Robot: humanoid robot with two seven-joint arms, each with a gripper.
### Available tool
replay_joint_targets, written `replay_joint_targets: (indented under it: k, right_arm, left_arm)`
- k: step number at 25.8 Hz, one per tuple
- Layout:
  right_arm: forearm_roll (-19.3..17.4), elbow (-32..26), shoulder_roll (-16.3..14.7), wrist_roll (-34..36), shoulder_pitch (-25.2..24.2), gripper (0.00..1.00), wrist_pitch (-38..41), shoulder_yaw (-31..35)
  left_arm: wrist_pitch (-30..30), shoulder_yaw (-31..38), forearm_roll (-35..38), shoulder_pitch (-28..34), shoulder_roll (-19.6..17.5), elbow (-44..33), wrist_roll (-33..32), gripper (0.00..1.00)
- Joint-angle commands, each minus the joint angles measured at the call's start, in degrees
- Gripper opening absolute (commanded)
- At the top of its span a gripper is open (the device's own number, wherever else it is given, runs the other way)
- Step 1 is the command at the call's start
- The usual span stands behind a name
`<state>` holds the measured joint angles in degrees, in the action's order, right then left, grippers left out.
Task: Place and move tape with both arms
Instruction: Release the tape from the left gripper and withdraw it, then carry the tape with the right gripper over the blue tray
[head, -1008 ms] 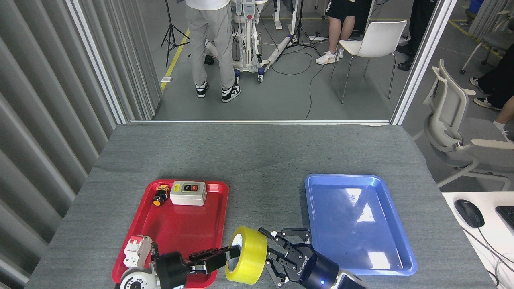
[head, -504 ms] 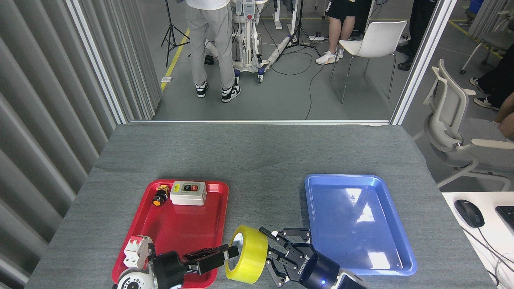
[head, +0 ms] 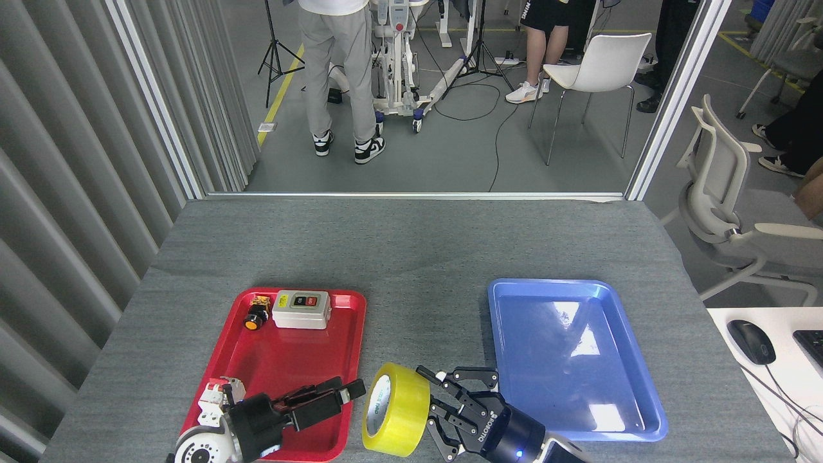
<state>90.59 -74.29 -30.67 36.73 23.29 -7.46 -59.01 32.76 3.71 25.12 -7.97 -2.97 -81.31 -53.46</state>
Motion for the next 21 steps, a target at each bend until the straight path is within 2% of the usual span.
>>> replay_joint_targets:
  k: [1,4,6,8,10,12,14,16,17,21]
  right_arm:
    - [-0.07,-0.07,-0.18,0.0,-0.18,0.06,-0.01,0.03]
    - [-0.24,-0.07,-0.36,0.0,-0.27,0.06,-0.01,0.12]
    - [-0.42,-0.07,-0.53,0.0,-0.35,0.06,-0.1,0.3]
    - [-0.68,-0.15,-0.45,0.0,-0.79,0.06,-0.1,0.65]
    - [-0.95,-0.86,-0.45,0.0,-1.06,0.06,-0.1,1.09]
    - [-0.86,-1.65,-0.45,-0.08,-2.55,0.07,-0.1,4.51]
    - [-0.95,-1.82,-0.09,-0.35,-6.24,0.08,0.07,9.88]
    - [-0.86,-2.0,0.17,-0.43,-9.14,0.09,0.07,15.06]
    - [-0.95,-2.0,0.35,-0.79,-9.85,0.09,-0.01,17.43]
    - [-0.95,-2.0,4.04,-5.7,-13.27,0.1,0.43,28.15]
  left_arm:
    - [-0.15,1.92,5.38,0.14,-0.46,-0.87,10.57,1.0]
    - [-2.79,2.44,13.99,0.14,-1.08,-0.96,27.17,1.0]
    - [-3.67,3.67,14.78,0.41,-1.6,-1.92,40.27,1.0]
    - [-4.19,3.94,17.77,0.93,-1.69,-2.54,47.92,1.0]
    - [-7.44,3.85,28.4,1.02,-1.87,-2.63,49.86,1.0]
    - [-16.05,2.71,42.99,1.11,-1.6,-3.15,51.44,1.0]
    - [-24.67,-1.33,52.31,1.11,-1.08,-3.86,52.76,1.0]
    - [-31.35,-4.41,56.88,1.11,-0.55,-3.95,52.67,1.0]
    - [-32.85,-5.11,57.76,1.11,-0.37,-3.95,52.58,1.0]
    - [-33.11,-6.43,58.12,1.29,1.03,-4.91,52.5,1.0]
